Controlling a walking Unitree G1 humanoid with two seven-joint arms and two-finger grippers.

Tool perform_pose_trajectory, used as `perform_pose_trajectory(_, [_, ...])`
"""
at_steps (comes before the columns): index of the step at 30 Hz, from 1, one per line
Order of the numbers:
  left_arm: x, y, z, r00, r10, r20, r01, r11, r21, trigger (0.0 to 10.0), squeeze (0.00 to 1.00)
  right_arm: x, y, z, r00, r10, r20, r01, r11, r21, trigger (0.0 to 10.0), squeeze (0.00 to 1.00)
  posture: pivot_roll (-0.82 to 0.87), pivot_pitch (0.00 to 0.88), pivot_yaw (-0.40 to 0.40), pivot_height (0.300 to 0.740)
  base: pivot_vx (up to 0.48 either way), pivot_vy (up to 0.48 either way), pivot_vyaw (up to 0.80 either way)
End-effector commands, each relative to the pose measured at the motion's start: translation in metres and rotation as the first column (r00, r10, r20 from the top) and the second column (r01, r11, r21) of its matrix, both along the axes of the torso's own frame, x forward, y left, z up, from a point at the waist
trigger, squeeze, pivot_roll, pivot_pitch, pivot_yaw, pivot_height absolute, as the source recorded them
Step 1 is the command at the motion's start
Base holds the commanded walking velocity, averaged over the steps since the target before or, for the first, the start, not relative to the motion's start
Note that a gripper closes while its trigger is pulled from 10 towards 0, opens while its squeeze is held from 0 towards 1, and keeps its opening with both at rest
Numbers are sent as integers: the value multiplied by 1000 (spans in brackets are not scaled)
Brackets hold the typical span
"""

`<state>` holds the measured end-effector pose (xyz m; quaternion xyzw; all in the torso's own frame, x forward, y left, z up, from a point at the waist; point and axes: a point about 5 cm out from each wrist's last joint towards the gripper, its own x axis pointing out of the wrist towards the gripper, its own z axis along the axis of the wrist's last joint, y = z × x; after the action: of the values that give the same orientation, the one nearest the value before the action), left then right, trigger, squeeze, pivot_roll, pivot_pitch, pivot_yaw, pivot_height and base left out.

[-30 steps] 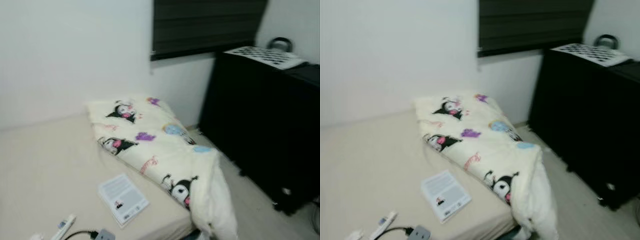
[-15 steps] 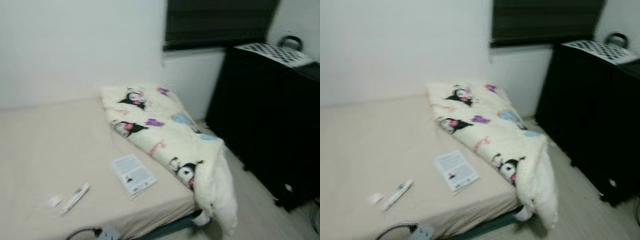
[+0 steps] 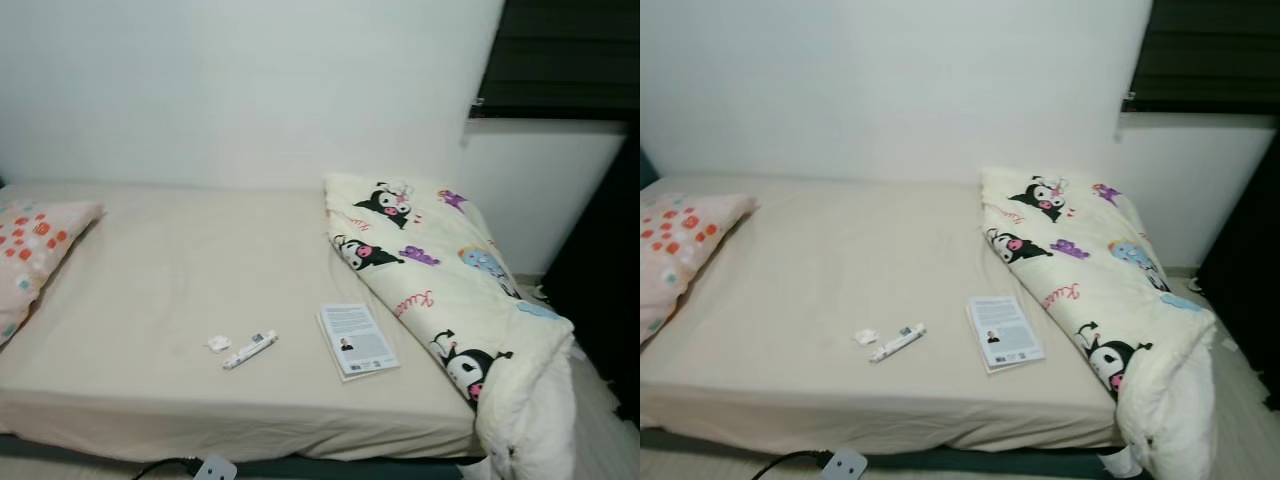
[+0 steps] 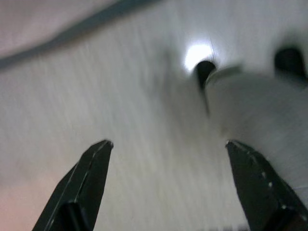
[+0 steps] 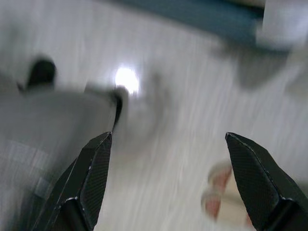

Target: Clean up the room

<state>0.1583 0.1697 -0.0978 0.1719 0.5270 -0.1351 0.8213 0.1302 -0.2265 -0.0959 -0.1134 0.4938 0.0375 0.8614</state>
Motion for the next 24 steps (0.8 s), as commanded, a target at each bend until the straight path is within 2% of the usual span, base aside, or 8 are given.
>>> perform_pose_trajectory(1, [-10, 2, -4, 999, 33, -22, -33, 999, -4, 10000, 0, 39, -4, 18, 988, 10, 153, -10, 1000, -1, 10000, 0, 22, 24, -13, 735, 0, 0, 794])
perform_pose_trajectory(5, [-10, 2, -4, 999, 39, -18, -40, 999, -7, 10000, 0, 47, -3, 22, 983, 19, 183, -20, 1000, 3, 10000, 0, 22, 24, -13, 735, 0, 0, 794])
perform_pose_trajectory(6, [-9, 1, -3, 999, 54, -7, -54, 998, -14, 10000, 0, 66, 3, 32, 967, 47, 252, -52, 999, 12, 10000, 0, 26, 25, -20, 735, 0, 0, 794])
perform_pose_trajectory(7, [-9, 1, -3, 999, 54, -7, -54, 998, -14, 10000, 0, 66, 3, 32, 967, 47, 252, -52, 999, 12, 10000, 0, 26, 25, -20, 735, 0, 0, 794])
perform_pose_trajectory(8, [-8, 0, -3, 996, 89, 17, -89, 996, -27, 10000, 0, 105, 19, 55, 913, 112, 393, -135, 990, 31, 10000, 0, 26, 25, -22, 735, 0, 0, 794])
perform_pose_trajectory(11, [-7, 0, -2, 992, 119, 37, -118, 992, -38, 10000, 0, 130, 36, 74, 854, 189, 485, -230, 973, 27, 10000, 0, 27, 24, -23, 735, 0, 0, 794])
perform_pose_trajectory(17, [-7, 0, -2, 990, 132, 42, -130, 991, -41, 10000, 0, 145, 63, 90, 772, 314, 553, -386, 922, 15, 10000, 0, 27, 24, -23, 735, 0, 0, 794])
perform_pose_trajectory(24, [-8, 1, -3, 990, 139, 32, -138, 990, -37, 10000, 0, 148, 82, 98, 717, 355, 600, -492, 868, 75, 10000, 0, 23, 24, -21, 735, 0, 0, 794])
